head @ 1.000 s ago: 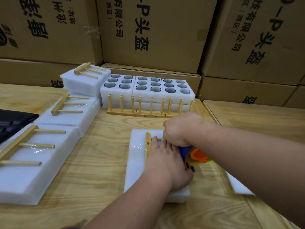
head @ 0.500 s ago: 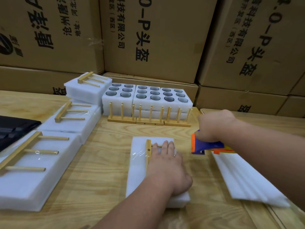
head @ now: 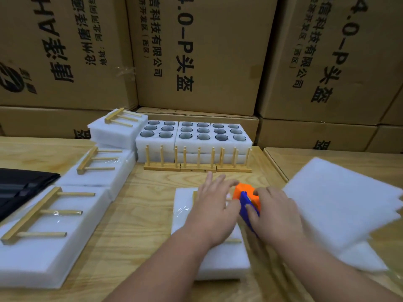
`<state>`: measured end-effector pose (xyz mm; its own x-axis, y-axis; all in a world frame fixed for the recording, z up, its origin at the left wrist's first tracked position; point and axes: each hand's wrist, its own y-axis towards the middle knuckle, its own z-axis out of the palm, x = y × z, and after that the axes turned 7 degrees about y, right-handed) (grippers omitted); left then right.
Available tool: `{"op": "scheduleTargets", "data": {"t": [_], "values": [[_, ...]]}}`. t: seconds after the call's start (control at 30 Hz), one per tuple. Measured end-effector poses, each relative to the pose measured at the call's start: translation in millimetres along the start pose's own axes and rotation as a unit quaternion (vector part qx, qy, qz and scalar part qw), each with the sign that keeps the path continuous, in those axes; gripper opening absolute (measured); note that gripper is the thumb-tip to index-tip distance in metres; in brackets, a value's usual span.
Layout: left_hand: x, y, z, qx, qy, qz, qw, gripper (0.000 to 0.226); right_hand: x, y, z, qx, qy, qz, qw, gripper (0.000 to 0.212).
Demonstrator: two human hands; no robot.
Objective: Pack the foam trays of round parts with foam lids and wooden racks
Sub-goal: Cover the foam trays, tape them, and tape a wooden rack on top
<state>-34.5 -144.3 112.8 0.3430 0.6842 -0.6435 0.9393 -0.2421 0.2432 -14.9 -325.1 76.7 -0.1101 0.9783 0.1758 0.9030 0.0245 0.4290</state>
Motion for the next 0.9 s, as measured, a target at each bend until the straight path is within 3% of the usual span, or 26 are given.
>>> {"op": "scheduleTargets", "data": {"t": [0.1,0.17,0.23,0.33,0.37,0.4,0.47,0.6,0.63,0.73,0.83,0.9], "values": [[14.4,-22.4,-24.6,-0.129,-0.118,-0.031,0.984,0.042,13.1,-23.6,-9.5,-0.082,0.253,-0.036,0.963,0.033],[33.0,-39.3,-32.6,-0.167,-0.164,-0.095,0.967,0.035,22.5,-42.6,-8.1,-0.033,0.408,-0.022,0.912,0.038],[54.9,-53.1,-30.6,-0.156,-0.212,-0.176,0.949,0.034,28.9,-55.5,0.4,0.060,0.566,0.071,0.819,0.046],[76.7,-66.9,-20.7,-0.082,-0.319,-0.302,0.895,0.059,32.9,-58.5,19.0,0.138,0.739,0.174,0.636,0.038],[80.7,-67.9,-15.5,-0.067,-0.354,-0.334,0.871,0.066,34.7,-57.4,22.7,0.153,0.771,0.190,0.589,0.036],[82.4,-67.8,-12.1,-0.062,-0.387,-0.357,0.848,0.062,36.3,-56.0,25.5,0.163,0.786,0.193,0.564,0.037],[85.4,-71.1,-8.7,-0.039,-0.406,-0.339,0.848,0.026,38.7,-56.4,27.9,0.169,0.777,0.168,0.582,0.041],[88.1,-69.9,-4.7,-0.023,-0.339,-0.329,0.881,0.019,47.0,-61.2,28.6,0.148,0.761,0.179,0.606,0.063],[88.0,-71.4,-4.7,-0.012,-0.340,-0.313,0.887,0.018,50.2,-62.1,29.0,0.143,0.762,0.191,0.602,0.066],[82.3,-76.5,-11.1,0.021,-0.358,-0.302,0.883,0.059,56.5,-58.6,33.1,0.143,0.772,0.241,0.571,0.059],[85.2,-78.2,-13.8,-0.025,-0.395,-0.326,0.858,0.047,65.8,-56.2,26.3,0.154,0.776,0.270,0.549,0.058],[85.8,-80.6,-18.0,-0.033,-0.414,-0.318,0.852,0.029,69.3,-59.3,24.0,0.142,0.796,0.295,0.510,0.056]]}}
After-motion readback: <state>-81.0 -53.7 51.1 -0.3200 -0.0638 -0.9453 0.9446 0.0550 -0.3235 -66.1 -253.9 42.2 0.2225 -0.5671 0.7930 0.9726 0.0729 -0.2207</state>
